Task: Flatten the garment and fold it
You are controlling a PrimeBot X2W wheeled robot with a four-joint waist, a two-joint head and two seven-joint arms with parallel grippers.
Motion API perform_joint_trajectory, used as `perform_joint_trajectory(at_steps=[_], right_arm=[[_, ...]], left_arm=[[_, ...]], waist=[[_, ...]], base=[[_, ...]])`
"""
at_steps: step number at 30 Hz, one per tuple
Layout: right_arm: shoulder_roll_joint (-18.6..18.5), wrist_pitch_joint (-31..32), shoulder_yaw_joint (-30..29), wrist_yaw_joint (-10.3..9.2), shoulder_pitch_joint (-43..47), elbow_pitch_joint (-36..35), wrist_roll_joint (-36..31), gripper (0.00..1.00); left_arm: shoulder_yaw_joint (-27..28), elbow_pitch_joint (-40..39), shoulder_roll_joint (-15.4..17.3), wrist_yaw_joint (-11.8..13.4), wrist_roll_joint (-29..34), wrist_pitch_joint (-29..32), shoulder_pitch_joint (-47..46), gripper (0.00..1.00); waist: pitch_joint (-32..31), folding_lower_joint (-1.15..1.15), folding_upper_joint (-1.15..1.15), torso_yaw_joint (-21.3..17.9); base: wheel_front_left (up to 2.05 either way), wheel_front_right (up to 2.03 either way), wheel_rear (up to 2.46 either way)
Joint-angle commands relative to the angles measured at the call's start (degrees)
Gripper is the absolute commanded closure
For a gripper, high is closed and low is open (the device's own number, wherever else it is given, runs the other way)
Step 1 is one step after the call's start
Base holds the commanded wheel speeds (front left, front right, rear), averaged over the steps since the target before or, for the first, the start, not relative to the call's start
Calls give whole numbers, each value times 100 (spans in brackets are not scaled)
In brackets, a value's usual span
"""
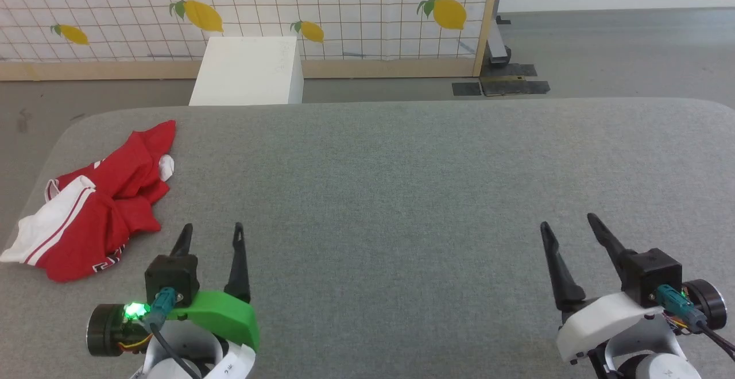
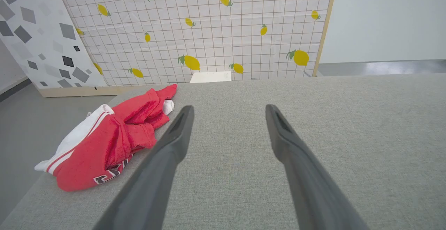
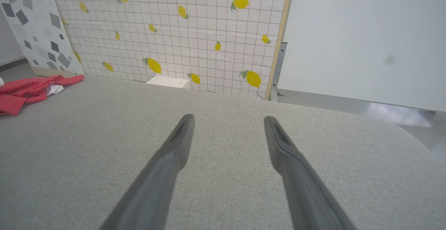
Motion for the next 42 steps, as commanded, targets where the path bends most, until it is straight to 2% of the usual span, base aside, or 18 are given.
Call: perform_joint_trajectory(at_steps=[1, 42], right_arm=[[0, -1, 0, 0, -2, -1, 0, 0], [4, -71, -24, -3, -52, -14, 205, 0]], left_arm=[[5, 0, 0, 0, 0, 1, 2, 0], [-75, -4, 66, -25, -95, 48, 42, 0]], waist=[[0, 0, 0, 0], [-36, 0, 0, 5]], base=[[0, 0, 0], [0, 0, 0]])
